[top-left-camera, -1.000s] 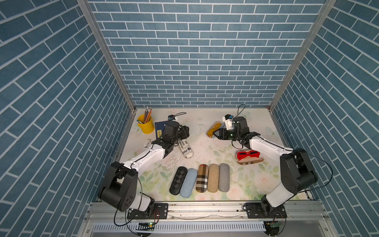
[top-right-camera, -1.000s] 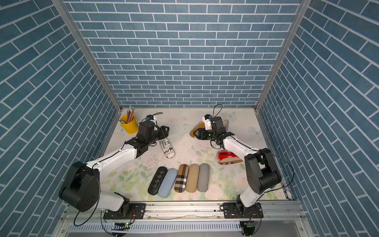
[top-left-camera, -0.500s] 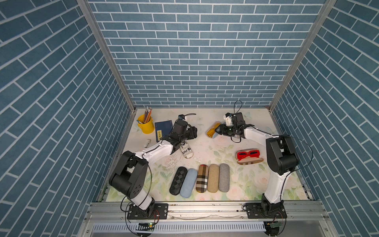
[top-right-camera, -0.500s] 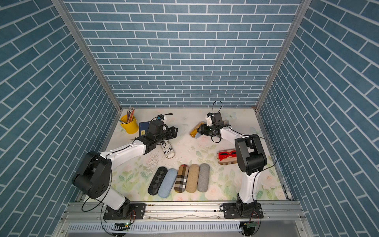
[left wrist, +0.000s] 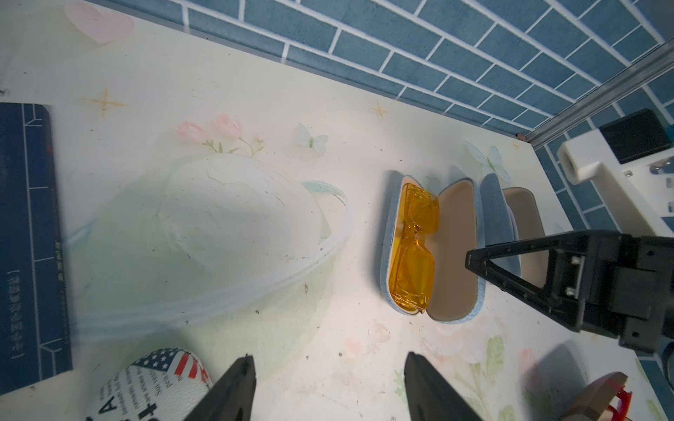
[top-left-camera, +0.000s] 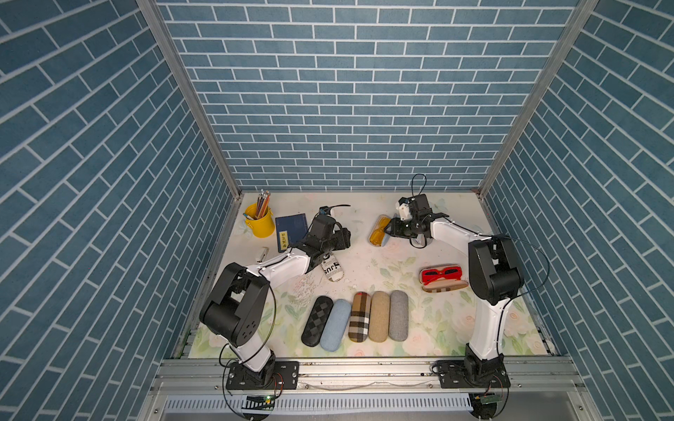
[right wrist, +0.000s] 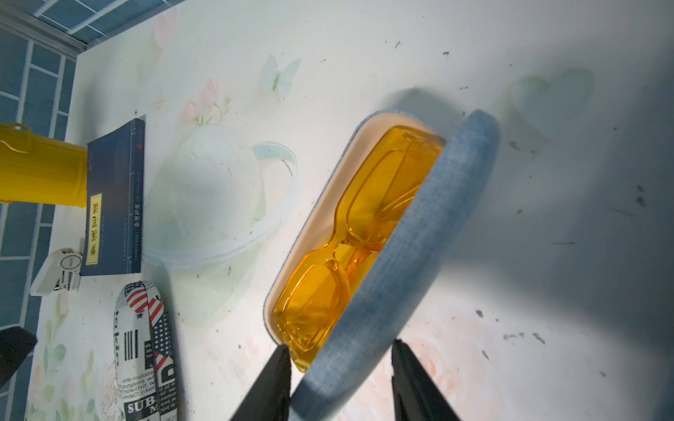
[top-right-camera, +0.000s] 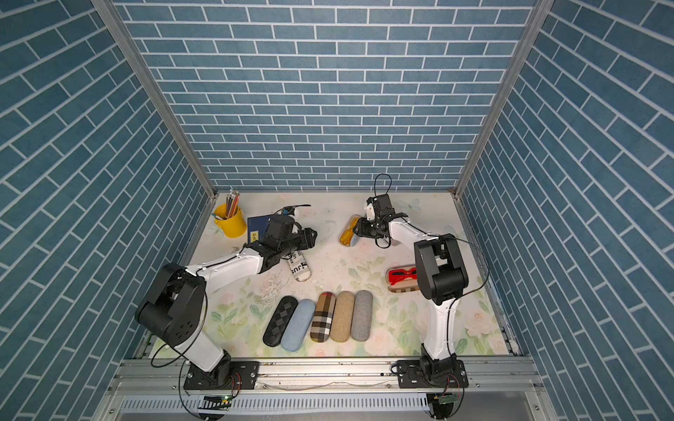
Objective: Close the glasses case
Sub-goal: Move the glasses case to the center of the board.
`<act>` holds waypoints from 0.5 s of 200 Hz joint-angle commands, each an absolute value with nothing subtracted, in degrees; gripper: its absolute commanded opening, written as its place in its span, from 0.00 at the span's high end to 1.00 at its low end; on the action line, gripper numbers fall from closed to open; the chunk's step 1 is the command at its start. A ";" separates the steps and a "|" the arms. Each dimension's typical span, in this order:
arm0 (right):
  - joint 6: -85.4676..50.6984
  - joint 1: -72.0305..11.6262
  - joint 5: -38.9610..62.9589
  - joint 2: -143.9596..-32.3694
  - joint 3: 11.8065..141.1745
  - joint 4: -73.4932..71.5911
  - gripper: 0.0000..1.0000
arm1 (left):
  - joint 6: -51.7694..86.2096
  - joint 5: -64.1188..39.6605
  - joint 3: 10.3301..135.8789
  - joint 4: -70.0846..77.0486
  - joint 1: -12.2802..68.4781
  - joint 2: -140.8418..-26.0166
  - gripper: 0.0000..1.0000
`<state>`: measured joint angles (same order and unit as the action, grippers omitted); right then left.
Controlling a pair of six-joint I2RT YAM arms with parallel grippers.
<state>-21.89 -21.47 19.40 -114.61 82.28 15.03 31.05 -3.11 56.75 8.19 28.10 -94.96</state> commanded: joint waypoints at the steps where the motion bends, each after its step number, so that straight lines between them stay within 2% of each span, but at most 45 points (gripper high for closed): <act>1: -17.81 -21.90 17.63 -115.91 83.95 18.90 0.58 | 32.19 -4.98 55.54 8.57 26.16 -95.23 0.30; 100: -13.51 -26.31 13.89 -112.72 83.14 21.81 0.66 | 35.17 -1.98 50.14 3.71 21.50 -91.70 0.30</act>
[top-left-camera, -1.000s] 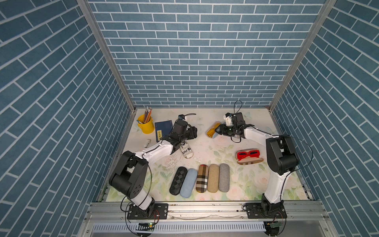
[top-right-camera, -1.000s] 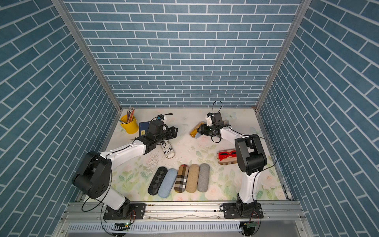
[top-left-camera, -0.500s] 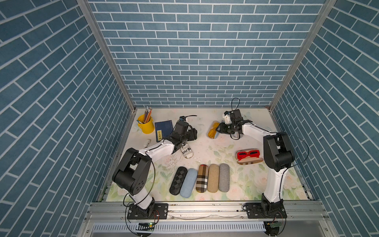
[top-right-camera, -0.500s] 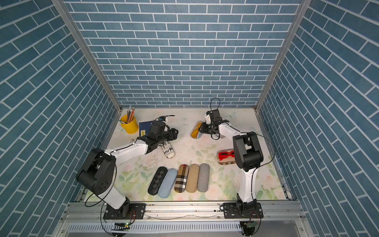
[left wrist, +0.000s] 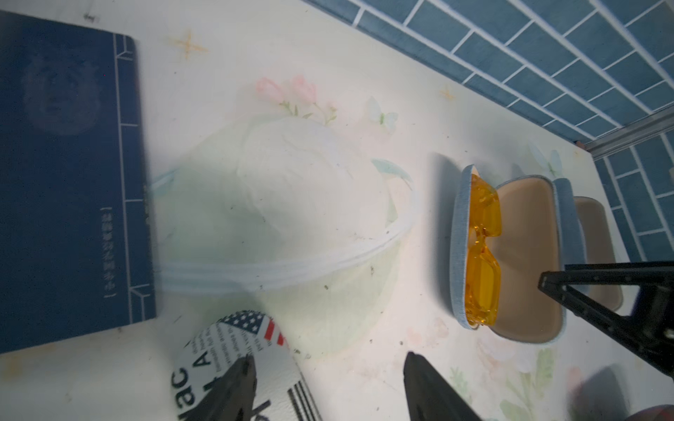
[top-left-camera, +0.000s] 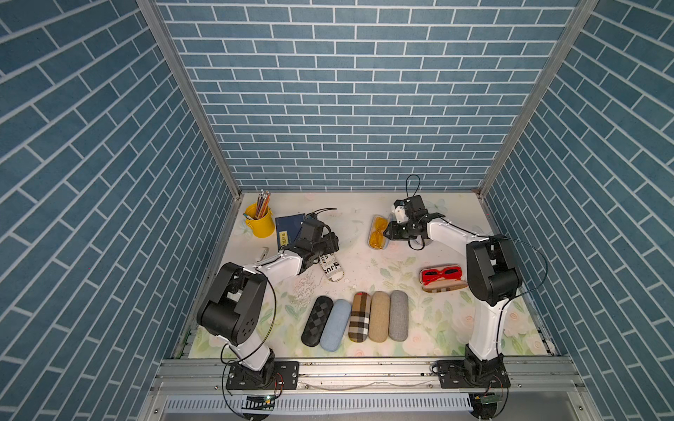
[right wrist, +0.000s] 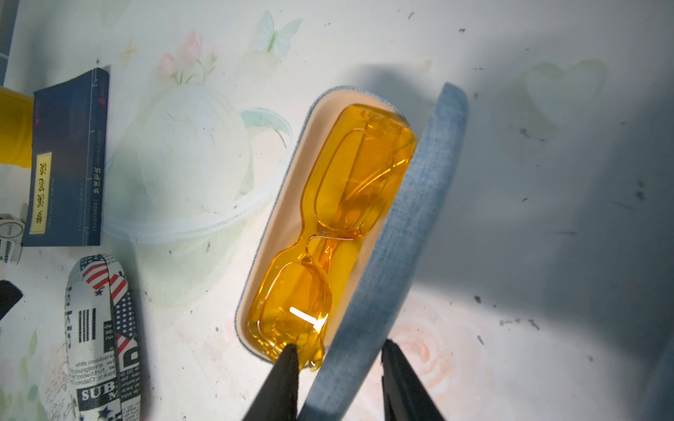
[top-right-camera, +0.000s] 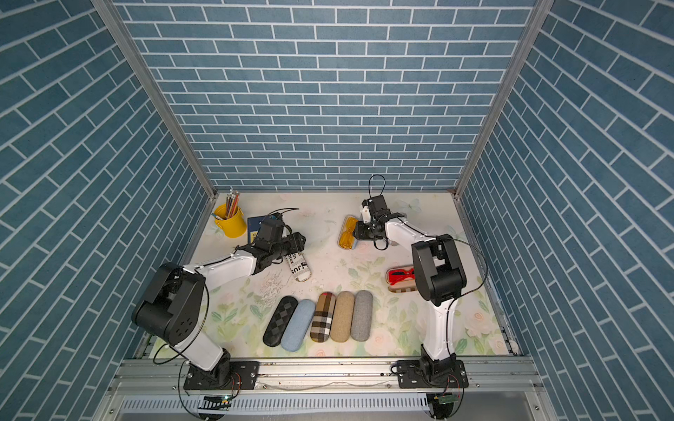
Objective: Close the glasses case
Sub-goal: Move the glasses case to the center of the board.
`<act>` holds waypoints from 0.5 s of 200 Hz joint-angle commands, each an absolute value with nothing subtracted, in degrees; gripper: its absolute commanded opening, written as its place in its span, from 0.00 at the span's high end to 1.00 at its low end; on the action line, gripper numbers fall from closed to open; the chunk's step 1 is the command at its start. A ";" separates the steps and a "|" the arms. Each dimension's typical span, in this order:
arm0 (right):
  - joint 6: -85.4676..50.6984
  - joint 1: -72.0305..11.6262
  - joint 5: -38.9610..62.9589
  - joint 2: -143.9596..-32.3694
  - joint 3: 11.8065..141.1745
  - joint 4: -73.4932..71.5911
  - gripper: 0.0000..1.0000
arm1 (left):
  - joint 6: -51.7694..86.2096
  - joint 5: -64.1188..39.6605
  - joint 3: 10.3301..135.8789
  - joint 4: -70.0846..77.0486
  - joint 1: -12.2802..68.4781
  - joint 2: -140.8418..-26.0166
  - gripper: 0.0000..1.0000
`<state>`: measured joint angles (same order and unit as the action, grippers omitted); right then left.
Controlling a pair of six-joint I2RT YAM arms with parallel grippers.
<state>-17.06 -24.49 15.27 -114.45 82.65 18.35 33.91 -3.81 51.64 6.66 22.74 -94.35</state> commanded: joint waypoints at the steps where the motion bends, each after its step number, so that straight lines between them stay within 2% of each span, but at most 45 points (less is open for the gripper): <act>1: -13.48 -26.38 13.85 -112.74 83.14 21.85 0.66 | 35.25 -1.87 50.08 3.57 21.43 -91.64 0.30; 54: -12.35 -29.51 11.80 -110.54 82.71 23.79 0.68 | 36.18 2.27 44.97 0.23 18.76 -87.78 0.33; 100: -11.52 -32.48 11.08 -109.13 82.39 25.55 0.70 | 36.15 7.17 44.42 -2.25 18.51 -89.65 0.47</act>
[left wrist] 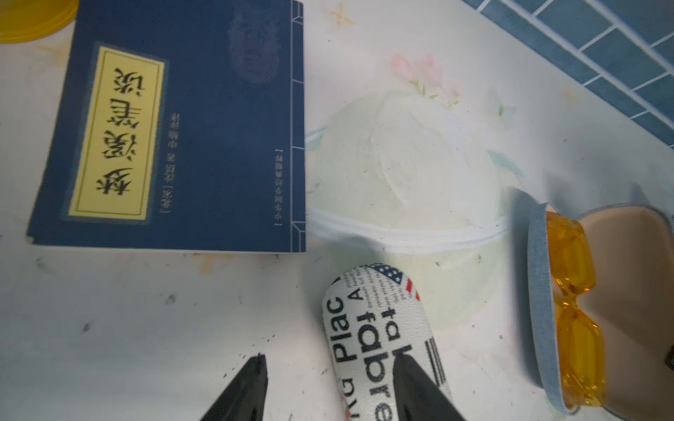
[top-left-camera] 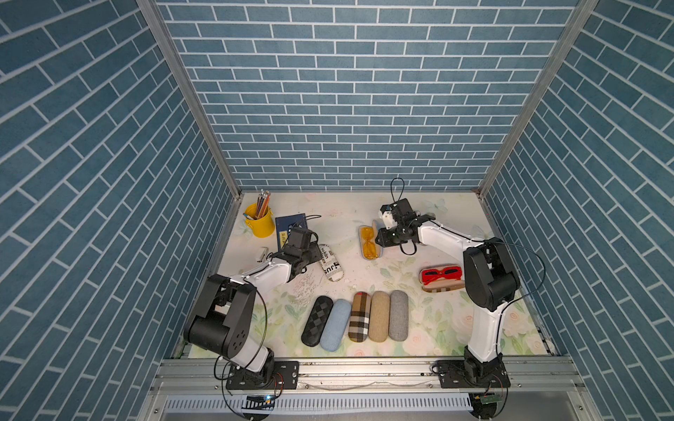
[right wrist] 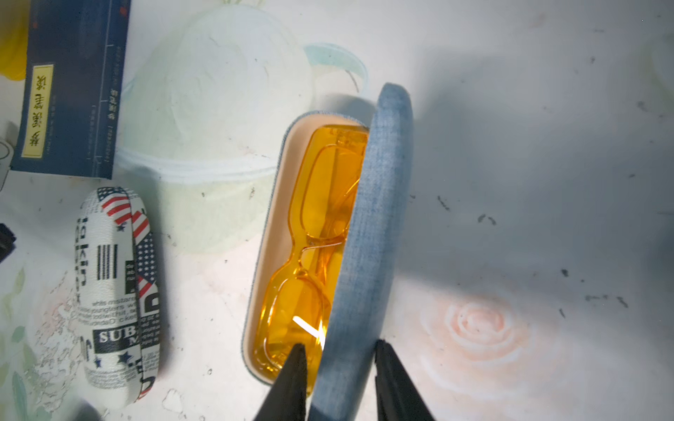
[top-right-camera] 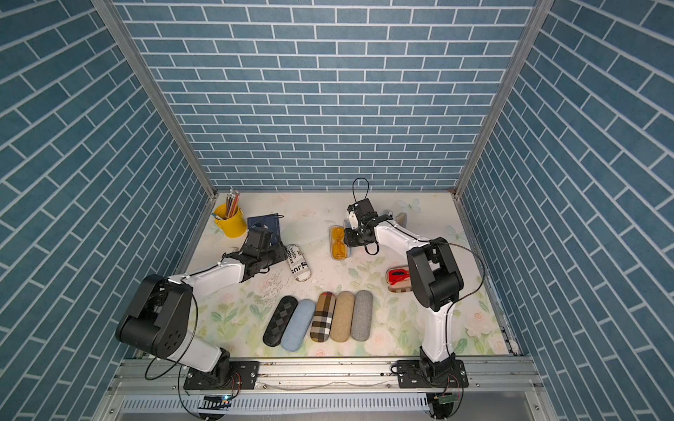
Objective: Close the glasses case
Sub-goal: Move the glasses case to the center of the board, then adjust the glasses case at the center of the board.
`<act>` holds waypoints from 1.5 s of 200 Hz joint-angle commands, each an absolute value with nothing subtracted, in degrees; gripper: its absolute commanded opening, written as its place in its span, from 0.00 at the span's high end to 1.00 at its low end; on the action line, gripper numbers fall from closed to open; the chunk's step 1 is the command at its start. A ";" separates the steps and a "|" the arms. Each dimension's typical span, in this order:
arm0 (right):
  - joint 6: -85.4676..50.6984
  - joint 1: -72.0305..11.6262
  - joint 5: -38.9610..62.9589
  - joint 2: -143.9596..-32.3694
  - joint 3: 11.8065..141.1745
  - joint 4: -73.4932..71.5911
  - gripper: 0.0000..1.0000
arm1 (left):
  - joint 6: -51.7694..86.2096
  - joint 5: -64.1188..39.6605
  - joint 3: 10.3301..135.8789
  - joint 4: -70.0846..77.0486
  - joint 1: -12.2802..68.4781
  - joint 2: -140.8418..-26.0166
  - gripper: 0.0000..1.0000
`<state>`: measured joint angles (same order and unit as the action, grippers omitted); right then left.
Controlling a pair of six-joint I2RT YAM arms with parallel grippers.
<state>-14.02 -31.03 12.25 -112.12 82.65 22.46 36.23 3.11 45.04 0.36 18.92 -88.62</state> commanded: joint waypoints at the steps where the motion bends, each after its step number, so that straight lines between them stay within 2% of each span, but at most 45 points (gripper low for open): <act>1: -11.51 -32.59 11.12 -109.10 82.37 25.56 0.70 | 36.14 7.32 44.40 -2.36 18.53 -89.78 0.48; 53: -12.04 -35.64 11.22 -107.34 80.47 25.01 0.70 | 36.04 9.87 45.20 -1.22 18.54 -95.11 0.58; 148: -14.51 -37.61 12.83 -104.77 76.99 21.56 0.71 | 32.09 7.61 52.83 1.32 20.50 -105.41 0.59; 204: -15.07 -38.56 14.16 -103.60 75.63 20.26 0.71 | 35.05 5.68 53.76 2.70 23.46 -106.28 0.59; 300: -14.56 -40.52 16.07 -102.84 73.94 18.74 0.71 | 38.50 6.11 48.09 4.49 23.47 -101.53 0.58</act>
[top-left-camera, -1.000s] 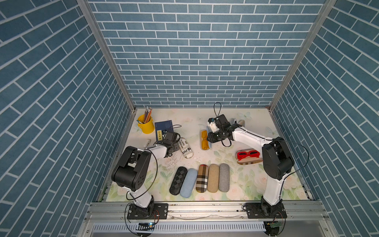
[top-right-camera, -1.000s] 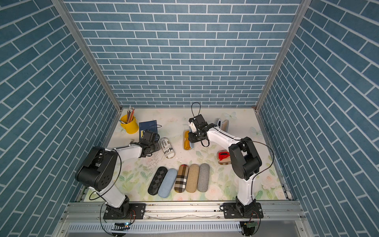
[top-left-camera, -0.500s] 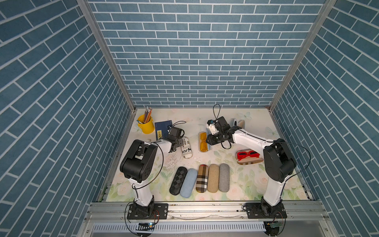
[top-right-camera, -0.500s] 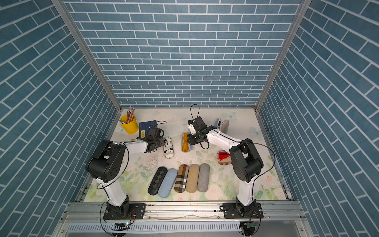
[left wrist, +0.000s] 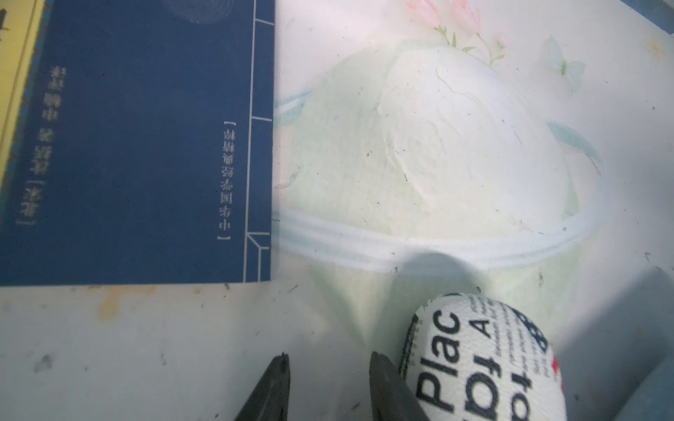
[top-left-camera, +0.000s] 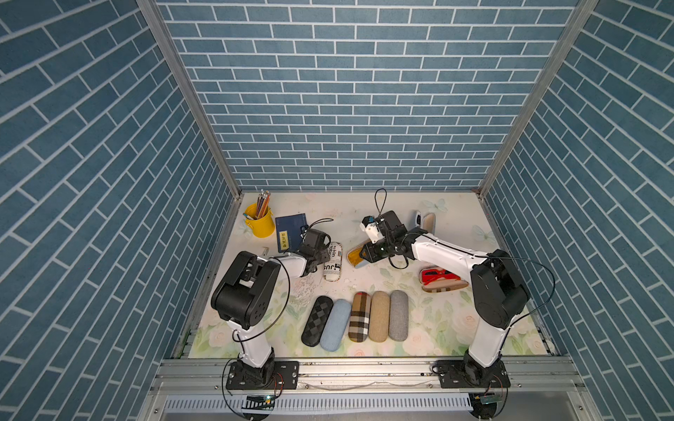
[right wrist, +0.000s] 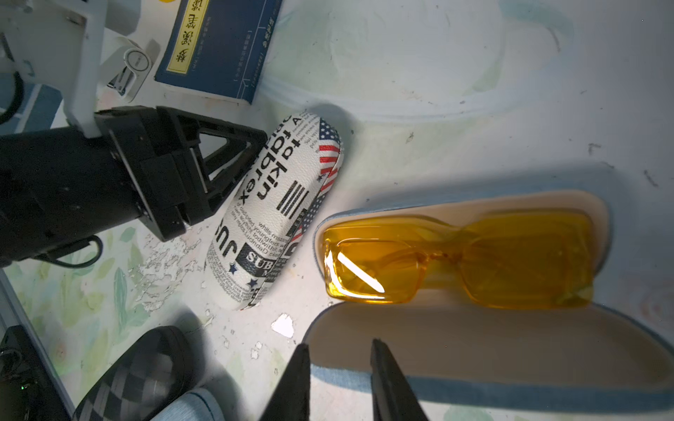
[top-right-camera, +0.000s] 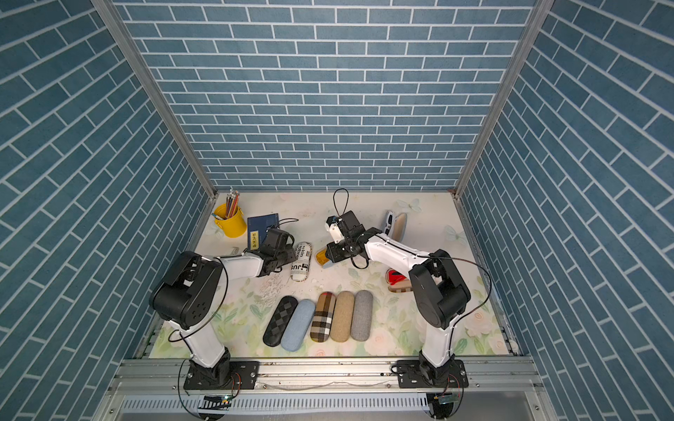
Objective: Close the glasses case
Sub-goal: Adjust the glasses case at the center of the board.
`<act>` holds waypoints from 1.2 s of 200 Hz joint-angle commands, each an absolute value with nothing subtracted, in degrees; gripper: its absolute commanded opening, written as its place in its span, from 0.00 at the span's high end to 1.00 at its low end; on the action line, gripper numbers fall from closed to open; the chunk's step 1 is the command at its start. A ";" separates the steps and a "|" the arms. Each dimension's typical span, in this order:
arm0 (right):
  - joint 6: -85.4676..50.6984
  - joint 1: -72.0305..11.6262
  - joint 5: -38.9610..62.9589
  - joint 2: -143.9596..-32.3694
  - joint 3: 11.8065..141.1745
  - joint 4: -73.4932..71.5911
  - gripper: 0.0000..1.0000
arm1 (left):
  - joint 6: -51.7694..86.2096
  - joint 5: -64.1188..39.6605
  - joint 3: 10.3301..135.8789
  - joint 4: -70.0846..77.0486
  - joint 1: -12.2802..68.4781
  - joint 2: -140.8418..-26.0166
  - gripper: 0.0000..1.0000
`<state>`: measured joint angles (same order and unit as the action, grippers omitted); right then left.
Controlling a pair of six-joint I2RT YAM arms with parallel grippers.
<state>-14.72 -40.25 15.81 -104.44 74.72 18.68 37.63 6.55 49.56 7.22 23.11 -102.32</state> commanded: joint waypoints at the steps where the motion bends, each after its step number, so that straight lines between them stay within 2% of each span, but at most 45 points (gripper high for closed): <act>1: -14.53 -40.52 16.03 -102.84 73.93 18.73 0.71 | 38.50 6.17 48.04 4.49 23.51 -101.48 0.58; 50: -14.85 -40.43 13.56 -99.67 73.83 19.11 0.65 | 37.30 10.65 51.48 -0.86 23.57 -95.25 0.50; 84: -16.14 -39.11 12.61 -93.24 69.30 18.72 0.59 | 34.82 11.36 57.26 -5.24 23.89 -91.61 0.42; 131: -19.59 -34.17 17.97 -84.89 55.59 12.90 0.58 | 29.94 4.28 69.12 -3.09 27.51 -99.08 0.38; 154: -20.16 -32.94 18.91 -84.29 51.31 10.91 0.62 | 28.59 1.44 76.24 -2.73 28.86 -105.95 0.45; 182: -20.21 -32.19 20.34 -86.96 49.64 9.23 0.68 | 27.04 -0.61 83.07 -2.88 30.30 -113.58 0.63; 210: -20.47 -32.17 20.99 -90.14 49.57 7.35 0.78 | 26.68 -1.31 87.91 -3.56 31.01 -120.11 0.68; 240: -20.57 -32.07 20.85 -93.11 49.90 5.87 0.79 | 25.73 -1.89 90.71 -4.87 31.58 -124.13 0.70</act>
